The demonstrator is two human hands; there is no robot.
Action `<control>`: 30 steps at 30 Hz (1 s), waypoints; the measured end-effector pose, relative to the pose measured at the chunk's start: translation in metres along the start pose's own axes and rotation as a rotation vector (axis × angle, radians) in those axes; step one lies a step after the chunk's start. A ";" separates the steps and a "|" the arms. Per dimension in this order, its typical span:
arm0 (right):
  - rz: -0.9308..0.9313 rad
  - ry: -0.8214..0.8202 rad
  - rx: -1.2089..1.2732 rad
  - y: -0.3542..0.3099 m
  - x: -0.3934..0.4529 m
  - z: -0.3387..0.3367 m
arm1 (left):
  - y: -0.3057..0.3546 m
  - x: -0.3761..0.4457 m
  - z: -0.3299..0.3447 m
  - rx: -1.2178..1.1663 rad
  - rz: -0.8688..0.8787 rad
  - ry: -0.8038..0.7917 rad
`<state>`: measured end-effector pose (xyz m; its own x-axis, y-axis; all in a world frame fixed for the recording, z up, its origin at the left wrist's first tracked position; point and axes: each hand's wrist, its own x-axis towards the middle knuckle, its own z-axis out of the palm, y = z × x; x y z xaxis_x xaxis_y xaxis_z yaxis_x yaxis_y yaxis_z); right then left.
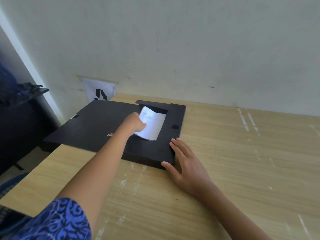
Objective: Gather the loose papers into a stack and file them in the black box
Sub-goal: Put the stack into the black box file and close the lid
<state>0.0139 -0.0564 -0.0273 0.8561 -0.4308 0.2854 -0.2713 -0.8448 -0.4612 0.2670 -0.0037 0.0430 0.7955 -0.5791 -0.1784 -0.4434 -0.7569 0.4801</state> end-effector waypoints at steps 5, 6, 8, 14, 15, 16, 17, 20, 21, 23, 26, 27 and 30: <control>-0.005 0.005 0.017 0.001 0.001 -0.001 | 0.019 -0.001 0.025 0.005 0.034 -0.083; -0.004 0.003 0.020 0.002 0.001 -0.001 | 0.021 -0.002 0.028 -0.005 0.041 -0.080; -0.003 -0.002 0.020 0.002 0.001 -0.001 | 0.024 -0.004 0.032 -0.005 0.063 -0.070; -0.014 -0.027 -0.093 -0.011 0.003 -0.007 | -0.004 -0.027 0.005 -0.077 0.147 0.046; -0.030 -0.019 -0.145 -0.016 0.006 -0.007 | -0.015 -0.033 -0.002 -0.092 0.171 0.137; -0.057 -0.007 -0.187 -0.020 0.009 -0.008 | -0.027 -0.038 -0.007 -0.104 0.191 0.231; -0.108 -0.001 -0.212 -0.031 0.014 -0.005 | -0.045 -0.046 -0.014 -0.115 0.194 0.321; -0.264 0.019 -0.244 -0.071 0.028 0.016 | -0.102 -0.066 -0.031 -0.104 0.115 0.489; -0.287 0.023 -0.254 -0.082 0.033 0.024 | -0.118 -0.071 -0.035 -0.090 0.072 0.510; -0.303 -0.007 -0.280 -0.103 0.041 0.042 | -0.152 -0.083 -0.041 -0.044 -0.033 0.539; -0.238 -0.061 -0.323 -0.112 0.043 0.064 | -0.188 -0.091 -0.049 0.012 -0.201 0.547; -0.213 -0.058 -0.327 -0.113 0.042 0.068 | -0.198 -0.092 -0.052 0.034 -0.255 0.544; -0.182 -0.022 -0.295 -0.114 0.039 0.074 | -0.221 -0.088 -0.057 0.080 -0.410 0.514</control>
<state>0.1107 0.0461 -0.0259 0.9106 -0.2603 0.3209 -0.2260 -0.9639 -0.1407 0.3185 0.2321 0.0018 0.9934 -0.0355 0.1090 -0.0758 -0.9168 0.3920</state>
